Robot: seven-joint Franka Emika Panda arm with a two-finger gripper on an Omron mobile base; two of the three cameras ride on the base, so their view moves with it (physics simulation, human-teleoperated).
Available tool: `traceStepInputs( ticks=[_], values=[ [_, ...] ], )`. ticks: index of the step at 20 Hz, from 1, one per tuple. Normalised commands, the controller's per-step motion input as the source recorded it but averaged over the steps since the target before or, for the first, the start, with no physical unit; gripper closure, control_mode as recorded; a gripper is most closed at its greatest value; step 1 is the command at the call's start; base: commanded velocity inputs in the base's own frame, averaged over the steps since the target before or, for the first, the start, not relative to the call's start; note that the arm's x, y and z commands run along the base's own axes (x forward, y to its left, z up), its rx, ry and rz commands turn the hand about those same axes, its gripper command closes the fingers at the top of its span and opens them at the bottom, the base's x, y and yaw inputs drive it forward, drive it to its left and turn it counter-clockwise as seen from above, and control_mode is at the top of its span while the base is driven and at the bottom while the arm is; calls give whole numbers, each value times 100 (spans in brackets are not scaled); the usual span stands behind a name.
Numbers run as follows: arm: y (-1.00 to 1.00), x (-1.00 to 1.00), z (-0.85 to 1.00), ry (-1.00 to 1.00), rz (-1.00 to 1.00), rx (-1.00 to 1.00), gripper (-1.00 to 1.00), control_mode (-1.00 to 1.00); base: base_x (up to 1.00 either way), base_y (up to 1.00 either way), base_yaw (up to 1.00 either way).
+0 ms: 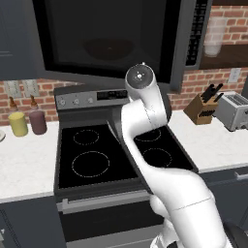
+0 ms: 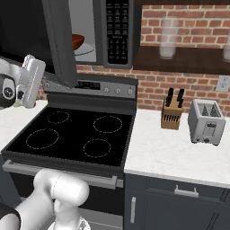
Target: Open the microwave, place the bowl with waffle inside the microwave, then close the microwave door and turn it on.
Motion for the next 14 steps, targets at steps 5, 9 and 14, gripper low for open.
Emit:
traceStepInputs(
  ticks=[5, 9, 14],
  values=[
    [-40, 100, 15, 15, -4, 3, -100, -100, 0, 0, 0],
    [-23, 100, 0, 12, -2, 0, -100, -100, 0, 0, 0],
    [-23, 100, 0, 14, 0, 0, -100, -100, 0, 0, 0]
  ],
)
